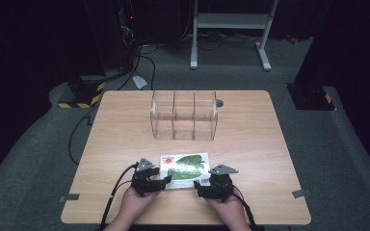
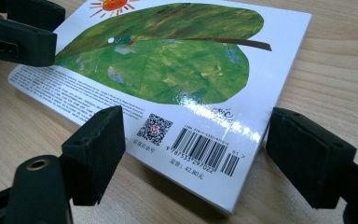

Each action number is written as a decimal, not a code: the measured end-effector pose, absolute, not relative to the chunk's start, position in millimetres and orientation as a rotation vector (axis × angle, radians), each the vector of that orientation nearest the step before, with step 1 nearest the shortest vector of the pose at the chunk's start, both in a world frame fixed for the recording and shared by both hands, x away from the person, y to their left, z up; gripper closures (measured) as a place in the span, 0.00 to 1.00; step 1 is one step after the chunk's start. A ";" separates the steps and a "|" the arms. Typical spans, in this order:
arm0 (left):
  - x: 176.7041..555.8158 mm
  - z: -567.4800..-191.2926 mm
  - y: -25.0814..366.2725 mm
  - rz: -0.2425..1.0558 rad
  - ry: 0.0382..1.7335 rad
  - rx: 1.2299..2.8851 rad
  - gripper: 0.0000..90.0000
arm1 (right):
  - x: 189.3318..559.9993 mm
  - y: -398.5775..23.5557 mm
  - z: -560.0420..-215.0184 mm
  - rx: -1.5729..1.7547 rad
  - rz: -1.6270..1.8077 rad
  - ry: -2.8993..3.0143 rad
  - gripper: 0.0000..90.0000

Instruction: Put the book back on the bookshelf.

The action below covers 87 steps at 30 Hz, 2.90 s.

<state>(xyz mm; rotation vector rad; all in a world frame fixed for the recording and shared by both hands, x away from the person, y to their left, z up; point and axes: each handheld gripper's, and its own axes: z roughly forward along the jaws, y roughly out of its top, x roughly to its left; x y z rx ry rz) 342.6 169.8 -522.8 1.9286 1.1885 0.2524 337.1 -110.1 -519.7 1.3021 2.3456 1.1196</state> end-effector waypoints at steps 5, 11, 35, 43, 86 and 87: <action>344.1 -523.7 169.7 0.248 1.201 1.915 0.38 | 333.5 -107.0 -519.8 1.277 1.098 2.366 0.17; 344.6 -522.5 171.4 0.268 1.201 1.914 0.39 | 330.1 -103.8 -520.1 1.270 1.106 2.377 0.15; 337.5 -508.5 172.2 0.352 1.122 1.861 0.39 | 329.1 -101.0 -521.2 1.226 1.083 2.402 0.10; 333.3 -500.5 172.0 0.375 1.079 1.840 0.39 | 328.0 -97.7 -522.0 1.183 1.031 2.398 0.10; 350.2 -509.5 170.0 0.197 1.125 1.861 0.40 | 327.7 -96.5 -522.6 1.216 0.995 2.370 0.16; 350.5 -508.8 170.0 0.207 1.116 1.869 0.41 | 327.9 -96.6 -522.6 1.211 0.995 2.370 0.16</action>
